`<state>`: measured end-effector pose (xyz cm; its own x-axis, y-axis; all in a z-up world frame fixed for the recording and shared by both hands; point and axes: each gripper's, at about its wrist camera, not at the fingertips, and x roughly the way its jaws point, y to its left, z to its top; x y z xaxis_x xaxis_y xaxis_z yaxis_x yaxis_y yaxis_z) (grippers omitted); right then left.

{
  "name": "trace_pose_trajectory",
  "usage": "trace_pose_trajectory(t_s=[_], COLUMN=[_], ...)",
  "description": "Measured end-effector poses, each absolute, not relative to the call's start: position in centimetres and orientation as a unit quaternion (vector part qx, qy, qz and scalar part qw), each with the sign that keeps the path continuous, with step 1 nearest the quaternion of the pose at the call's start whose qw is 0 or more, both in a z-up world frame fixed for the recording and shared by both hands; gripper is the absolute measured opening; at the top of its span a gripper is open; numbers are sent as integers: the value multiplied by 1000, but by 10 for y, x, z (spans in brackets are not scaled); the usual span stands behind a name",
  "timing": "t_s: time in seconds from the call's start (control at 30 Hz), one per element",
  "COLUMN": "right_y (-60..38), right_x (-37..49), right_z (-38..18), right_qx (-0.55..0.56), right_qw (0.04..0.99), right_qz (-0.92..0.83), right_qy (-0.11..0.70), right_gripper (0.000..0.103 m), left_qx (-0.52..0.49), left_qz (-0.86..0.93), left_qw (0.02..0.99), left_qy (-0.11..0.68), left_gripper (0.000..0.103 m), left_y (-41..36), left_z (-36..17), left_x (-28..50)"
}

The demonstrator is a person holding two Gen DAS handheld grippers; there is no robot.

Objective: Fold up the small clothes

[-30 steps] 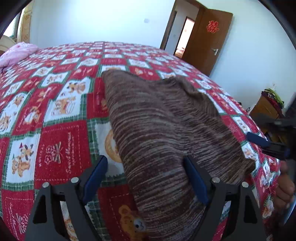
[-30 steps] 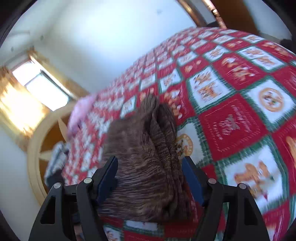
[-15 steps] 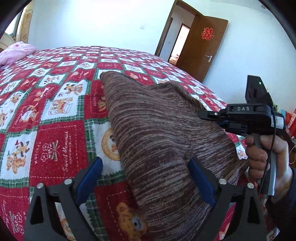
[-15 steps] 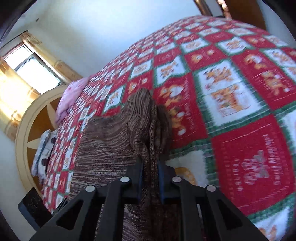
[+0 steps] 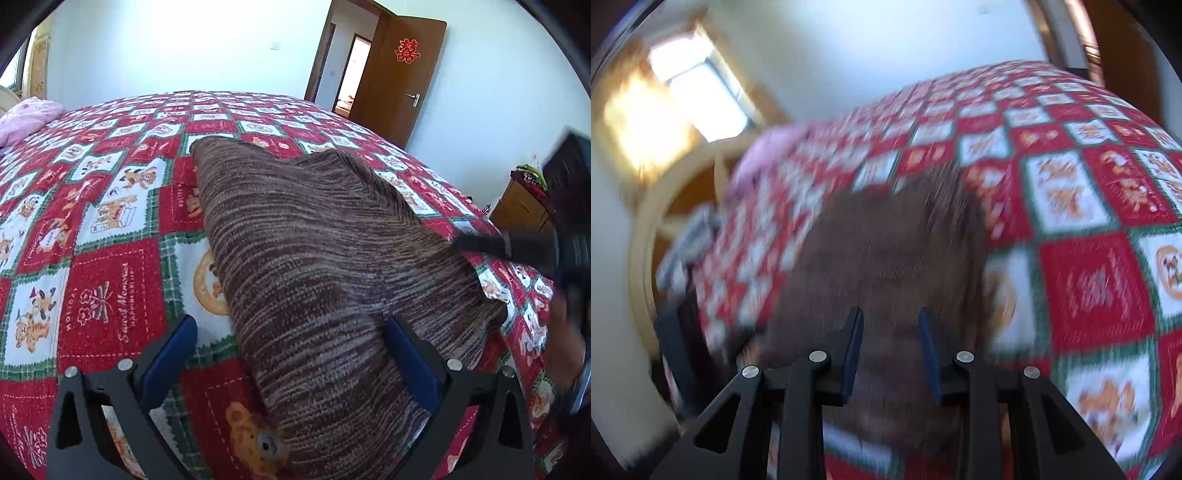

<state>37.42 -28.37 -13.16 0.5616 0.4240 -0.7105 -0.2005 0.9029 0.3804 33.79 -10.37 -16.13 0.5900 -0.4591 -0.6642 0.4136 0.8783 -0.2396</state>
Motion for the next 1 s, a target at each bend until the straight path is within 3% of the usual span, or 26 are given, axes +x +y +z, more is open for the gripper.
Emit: trace_pose_trajectory(t_s=[0.13,0.4,0.57,0.77,1.0], right_y=[-284,-263,-267,-268,-313], right_x=[348,343,408,495,504], right_z=[-161,-134,-108,-136,-156], right_qx=[73,-29,61,120,185], right_qw=[867,865,875,862,862], right_qz=[161,159,198,169,130], right_qy=[465,476,437,462,454], right_gripper=[25,27,31,31,29], left_qx=[-20,-16,-22,-25,-16], left_qz=[-248,-252,-256,-256,-252], left_qw=[892,891,891,890,889], left_qy=[377,376,374,376,381], left_gripper=[103,103,103,103,103], left_y=[-106,-107,-106,-105,-109], left_z=[-161,-161,-161,-162,-164], left_x=[333,332,333,334,336])
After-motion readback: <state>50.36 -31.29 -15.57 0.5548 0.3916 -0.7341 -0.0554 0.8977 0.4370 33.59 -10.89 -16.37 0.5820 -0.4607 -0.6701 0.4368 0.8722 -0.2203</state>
